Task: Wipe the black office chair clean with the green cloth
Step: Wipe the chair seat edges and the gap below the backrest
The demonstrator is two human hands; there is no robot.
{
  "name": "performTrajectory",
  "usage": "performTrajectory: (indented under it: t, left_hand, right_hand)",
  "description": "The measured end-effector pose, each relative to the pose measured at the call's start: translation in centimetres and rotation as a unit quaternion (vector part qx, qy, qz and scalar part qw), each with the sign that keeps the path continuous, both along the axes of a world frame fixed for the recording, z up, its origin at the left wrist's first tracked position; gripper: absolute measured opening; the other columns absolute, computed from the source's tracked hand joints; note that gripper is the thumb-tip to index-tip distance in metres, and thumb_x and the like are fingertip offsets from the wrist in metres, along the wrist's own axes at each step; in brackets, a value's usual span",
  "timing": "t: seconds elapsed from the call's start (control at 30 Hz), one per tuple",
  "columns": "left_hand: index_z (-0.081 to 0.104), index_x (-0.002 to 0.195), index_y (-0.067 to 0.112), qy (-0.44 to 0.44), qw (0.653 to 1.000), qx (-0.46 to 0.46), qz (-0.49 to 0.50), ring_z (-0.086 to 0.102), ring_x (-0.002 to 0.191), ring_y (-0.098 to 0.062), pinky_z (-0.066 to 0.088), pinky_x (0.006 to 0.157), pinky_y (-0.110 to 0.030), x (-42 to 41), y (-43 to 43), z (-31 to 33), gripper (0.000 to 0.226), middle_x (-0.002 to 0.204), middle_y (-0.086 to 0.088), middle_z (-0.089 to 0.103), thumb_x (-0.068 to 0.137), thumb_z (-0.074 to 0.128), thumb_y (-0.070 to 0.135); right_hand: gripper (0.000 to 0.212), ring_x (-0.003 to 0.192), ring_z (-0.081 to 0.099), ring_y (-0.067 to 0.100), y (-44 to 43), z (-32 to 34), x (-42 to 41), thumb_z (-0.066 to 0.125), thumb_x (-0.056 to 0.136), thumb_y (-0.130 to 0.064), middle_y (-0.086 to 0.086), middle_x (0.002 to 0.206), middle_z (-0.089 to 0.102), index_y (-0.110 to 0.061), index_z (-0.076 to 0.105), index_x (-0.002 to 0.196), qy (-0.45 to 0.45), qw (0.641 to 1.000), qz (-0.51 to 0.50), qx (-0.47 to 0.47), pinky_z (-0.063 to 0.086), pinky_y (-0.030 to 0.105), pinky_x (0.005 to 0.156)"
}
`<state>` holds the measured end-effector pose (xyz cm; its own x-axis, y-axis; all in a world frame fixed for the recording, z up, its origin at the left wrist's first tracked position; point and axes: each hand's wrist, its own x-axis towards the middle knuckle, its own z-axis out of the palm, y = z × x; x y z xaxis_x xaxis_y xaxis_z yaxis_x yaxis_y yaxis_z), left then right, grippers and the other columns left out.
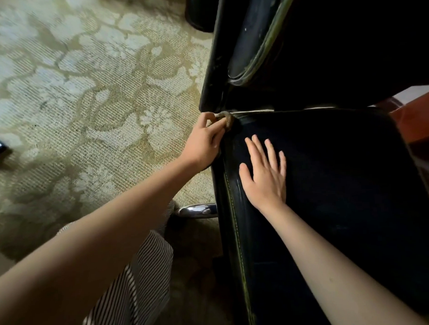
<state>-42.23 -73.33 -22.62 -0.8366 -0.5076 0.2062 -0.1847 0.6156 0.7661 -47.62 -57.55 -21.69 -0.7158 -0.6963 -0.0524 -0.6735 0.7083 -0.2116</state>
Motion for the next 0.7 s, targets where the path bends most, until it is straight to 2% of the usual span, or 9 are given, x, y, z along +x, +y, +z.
performTrajectory:
  t: [0.07,0.17,0.23,0.33,0.4,0.47,0.57,0.63,0.7]
  left_hand:
    - [0.064,0.108,-0.005,0.016,0.999,-0.028,-0.021,0.050,0.103,-0.023,0.026,0.093,-0.005,0.7,0.5,-0.3,0.026,0.110,-0.028,0.051,0.090,0.048,0.005]
    - [0.064,0.110,-0.005,0.011,0.997,-0.053,-0.058,0.051,0.105,-0.030,0.034,0.096,-0.020,1.6,1.4,-0.6,0.032,0.111,-0.028,0.053,0.093,0.044,0.013]
    - [0.064,0.110,-0.005,-0.003,0.994,-0.072,-0.084,0.052,0.103,-0.032,0.038,0.093,-0.029,2.3,2.3,-0.6,0.038,0.111,-0.027,0.054,0.092,0.039,0.018]
    - [0.062,0.114,-0.002,-0.020,0.986,-0.085,-0.141,0.055,0.096,-0.032,0.041,0.088,-0.032,3.8,3.3,-0.2,0.041,0.109,-0.022,0.056,0.093,0.036,0.021]
    - [0.063,0.114,-0.002,-0.021,0.977,-0.069,-0.202,0.053,0.094,-0.024,0.041,0.088,-0.025,4.9,3.7,0.2,0.039,0.105,-0.020,0.056,0.093,0.038,0.020]
    - [0.063,0.112,-0.003,-0.017,0.972,-0.032,-0.230,0.049,0.090,-0.013,0.036,0.086,-0.009,5.4,3.5,0.6,0.037,0.099,-0.018,0.055,0.091,0.043,0.020]
    - [0.061,0.118,0.002,-0.003,0.991,0.033,-0.128,0.047,0.093,-0.006,0.034,0.083,-0.005,4.6,2.8,1.5,0.033,0.105,-0.014,0.056,0.090,0.055,0.019]
    - [0.059,0.122,0.006,-0.003,0.997,0.074,-0.015,0.045,0.099,-0.010,0.032,0.085,-0.008,3.4,1.8,2.1,0.033,0.111,-0.014,0.054,0.090,0.058,0.013]
    - [0.061,0.121,0.006,-0.001,0.997,0.074,0.036,0.046,0.101,-0.016,0.027,0.086,-0.004,1.8,0.8,2.0,0.031,0.110,-0.016,0.053,0.090,0.059,0.012]
  right_hand:
    - [0.073,0.145,0.003,0.014,0.0,0.0,0.1,0.006,0.081,-0.050,-0.010,0.157,0.012,-0.028,0.017,0.150,0.003,1.000,0.004,-0.001,-0.008,0.038,0.114]
    - [0.072,0.145,0.001,0.014,0.1,0.1,0.1,0.003,0.083,-0.051,-0.009,0.157,0.011,-0.028,0.017,0.150,-0.007,1.000,0.005,-0.016,-0.010,0.038,0.113]
    - [0.072,0.145,0.001,0.013,0.1,0.0,0.1,0.003,0.083,-0.051,-0.008,0.157,0.011,-0.026,0.019,0.149,-0.015,0.999,0.000,-0.036,-0.010,0.036,0.113]
    - [0.069,0.145,0.011,0.013,0.2,-0.1,0.1,0.009,0.087,-0.048,-0.005,0.155,0.021,-0.021,0.028,0.147,-0.022,0.995,-0.015,-0.100,-0.004,0.035,0.115]
    - [0.065,0.143,0.018,0.015,0.3,-0.3,0.1,0.015,0.089,-0.045,-0.002,0.153,0.029,-0.017,0.034,0.145,-0.025,0.989,-0.023,-0.143,0.000,0.035,0.115]
    - [0.062,0.141,0.025,0.017,0.4,-0.4,0.1,0.020,0.090,-0.041,0.002,0.149,0.036,-0.014,0.040,0.142,-0.026,0.983,-0.032,-0.177,0.002,0.032,0.114]
    - [0.059,0.137,0.032,0.020,0.6,-0.4,0.1,0.024,0.090,-0.038,0.005,0.144,0.044,-0.010,0.047,0.137,-0.026,0.978,-0.044,-0.204,0.006,0.031,0.114]
    - [0.058,0.135,0.034,0.020,0.6,-0.5,0.0,0.024,0.090,-0.037,0.005,0.142,0.046,-0.009,0.049,0.135,-0.028,0.976,-0.044,-0.210,0.008,0.031,0.114]
    - [0.057,0.134,0.036,0.020,0.6,-0.7,0.0,0.026,0.090,-0.036,0.005,0.141,0.048,-0.009,0.051,0.134,-0.022,0.975,-0.043,-0.216,0.009,0.029,0.113]
